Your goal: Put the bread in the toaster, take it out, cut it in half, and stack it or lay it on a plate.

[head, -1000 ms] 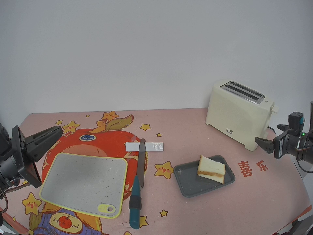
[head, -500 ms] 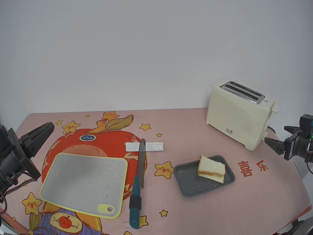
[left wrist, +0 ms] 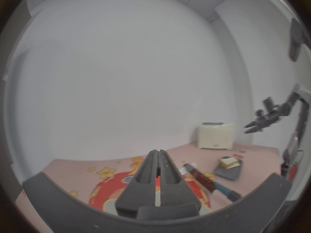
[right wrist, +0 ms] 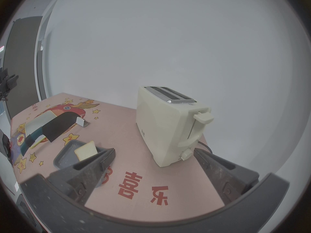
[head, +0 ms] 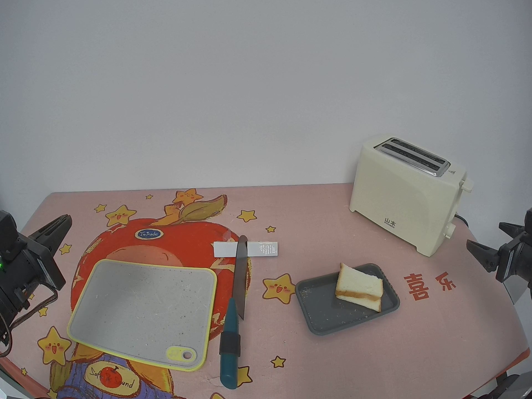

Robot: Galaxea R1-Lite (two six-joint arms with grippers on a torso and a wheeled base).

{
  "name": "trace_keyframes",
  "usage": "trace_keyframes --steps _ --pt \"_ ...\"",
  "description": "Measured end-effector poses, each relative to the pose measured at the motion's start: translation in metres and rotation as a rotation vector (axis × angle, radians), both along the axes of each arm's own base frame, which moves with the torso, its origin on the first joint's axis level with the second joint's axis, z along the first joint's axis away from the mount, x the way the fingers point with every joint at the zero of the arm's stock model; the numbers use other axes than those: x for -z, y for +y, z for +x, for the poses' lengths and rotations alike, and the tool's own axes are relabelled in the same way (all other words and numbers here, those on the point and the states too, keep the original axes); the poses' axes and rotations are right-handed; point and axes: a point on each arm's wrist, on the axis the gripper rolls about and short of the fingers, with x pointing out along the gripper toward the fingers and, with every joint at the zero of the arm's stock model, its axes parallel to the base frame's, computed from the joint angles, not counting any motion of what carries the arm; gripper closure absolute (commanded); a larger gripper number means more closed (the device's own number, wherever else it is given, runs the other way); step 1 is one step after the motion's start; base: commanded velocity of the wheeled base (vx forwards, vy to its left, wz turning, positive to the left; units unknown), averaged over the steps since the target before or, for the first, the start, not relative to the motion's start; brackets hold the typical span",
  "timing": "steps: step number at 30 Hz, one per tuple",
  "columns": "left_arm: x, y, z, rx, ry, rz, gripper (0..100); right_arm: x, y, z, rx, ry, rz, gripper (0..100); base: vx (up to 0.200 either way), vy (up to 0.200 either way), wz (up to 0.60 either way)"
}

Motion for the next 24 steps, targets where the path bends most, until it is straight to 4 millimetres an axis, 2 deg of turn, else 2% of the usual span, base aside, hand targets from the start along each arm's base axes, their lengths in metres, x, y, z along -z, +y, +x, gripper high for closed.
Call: trace_keyframes --steps 6,17,24 --pt "-0.002 0.003 -0.017 -0.011 -0.051 -0.008 100 -0.001 -0.003 -0.015 0.017 -0.044 0.001 0 0.000 0.000 0.00" --pt "0.017 0.014 -0.086 -0.055 -0.155 -0.021 100 0.003 -0.011 -0.067 0.058 -0.201 0.007 0 0.000 0.000 0.00" --pt "0.033 0.017 -0.122 -0.085 -0.165 -0.021 100 0.011 -0.013 -0.091 0.099 -0.281 0.003 0 0.000 0.000 0.00"
